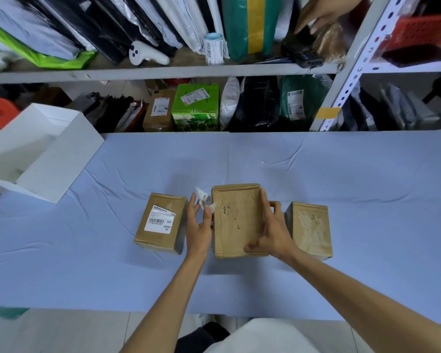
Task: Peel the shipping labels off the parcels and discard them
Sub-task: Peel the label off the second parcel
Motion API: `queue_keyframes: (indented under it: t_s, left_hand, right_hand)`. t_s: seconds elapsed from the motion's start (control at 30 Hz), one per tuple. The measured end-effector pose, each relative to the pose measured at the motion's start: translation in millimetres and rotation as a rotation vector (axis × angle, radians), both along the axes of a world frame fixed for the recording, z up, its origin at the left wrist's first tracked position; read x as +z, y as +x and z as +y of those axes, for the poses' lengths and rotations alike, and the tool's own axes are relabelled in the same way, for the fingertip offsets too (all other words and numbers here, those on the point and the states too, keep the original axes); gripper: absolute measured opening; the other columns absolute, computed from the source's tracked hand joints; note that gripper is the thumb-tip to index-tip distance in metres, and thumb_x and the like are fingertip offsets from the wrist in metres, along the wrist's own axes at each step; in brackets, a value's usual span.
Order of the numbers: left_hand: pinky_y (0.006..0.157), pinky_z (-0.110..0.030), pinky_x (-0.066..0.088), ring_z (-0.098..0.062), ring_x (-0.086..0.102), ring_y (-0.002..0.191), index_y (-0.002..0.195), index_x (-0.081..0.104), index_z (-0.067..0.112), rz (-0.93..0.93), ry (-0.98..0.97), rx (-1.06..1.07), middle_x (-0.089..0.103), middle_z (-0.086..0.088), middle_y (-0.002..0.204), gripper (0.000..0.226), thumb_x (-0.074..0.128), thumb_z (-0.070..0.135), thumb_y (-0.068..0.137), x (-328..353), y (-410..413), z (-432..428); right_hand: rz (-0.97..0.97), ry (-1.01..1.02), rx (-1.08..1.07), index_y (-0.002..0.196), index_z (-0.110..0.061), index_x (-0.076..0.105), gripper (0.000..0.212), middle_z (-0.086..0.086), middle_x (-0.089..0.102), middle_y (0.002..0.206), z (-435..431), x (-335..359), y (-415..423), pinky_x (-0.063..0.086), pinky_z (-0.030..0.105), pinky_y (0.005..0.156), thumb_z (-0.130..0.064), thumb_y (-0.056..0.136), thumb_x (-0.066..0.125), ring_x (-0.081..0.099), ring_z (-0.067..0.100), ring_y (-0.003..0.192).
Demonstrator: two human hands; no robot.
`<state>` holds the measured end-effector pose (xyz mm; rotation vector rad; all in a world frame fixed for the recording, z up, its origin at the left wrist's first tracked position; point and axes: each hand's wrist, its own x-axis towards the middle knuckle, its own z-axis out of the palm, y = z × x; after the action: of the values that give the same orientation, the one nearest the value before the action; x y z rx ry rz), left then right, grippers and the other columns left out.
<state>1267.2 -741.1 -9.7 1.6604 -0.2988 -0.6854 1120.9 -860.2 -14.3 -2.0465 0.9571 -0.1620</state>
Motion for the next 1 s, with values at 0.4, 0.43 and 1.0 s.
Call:
queue_keyframes:
  t_s: [0.4,0.43,1.0]
  left_hand:
    - [0.095,-0.047,0.052,0.016,0.061,0.086,0.139,0.026,0.057,-0.040,0.056,-0.085,0.054,0.011,0.137,0.065,0.062,0.047,0.086,-3.5,2.3,-6.5]
    - [0.095,-0.046,0.052,0.015,0.060,0.087,0.140,0.026,0.055,-0.036,0.059,-0.087,0.054,0.010,0.136,0.067,0.063,0.045,0.085,-3.3,2.8,-7.0]
    - [0.103,-0.053,0.045,-0.017,0.050,0.130,0.134,0.017,0.070,0.030,0.040,-0.086,0.053,0.013,0.138,0.090,0.068,0.078,0.059,-9.4,6.5,-6.7]
  right_hand:
    - [0.125,-0.059,-0.113,0.143,-0.028,-0.034,0.173,0.000,0.014,0.141,-0.4,6.2,24.1,0.039,0.041,0.097,-0.047,0.029,0.094,0.023,0.025,0.123]
    - [0.136,-0.055,-0.124,0.143,-0.029,-0.033,0.173,0.000,0.016,0.139,-1.5,6.1,25.1,0.041,0.041,0.093,-0.048,0.028,0.094,0.024,0.025,0.122]
    - [0.204,-0.016,-0.167,0.148,-0.019,0.022,0.111,0.003,0.033,0.144,-21.9,9.9,27.8,0.044,0.042,0.098,-0.051,0.062,0.083,0.041,0.025,0.129]
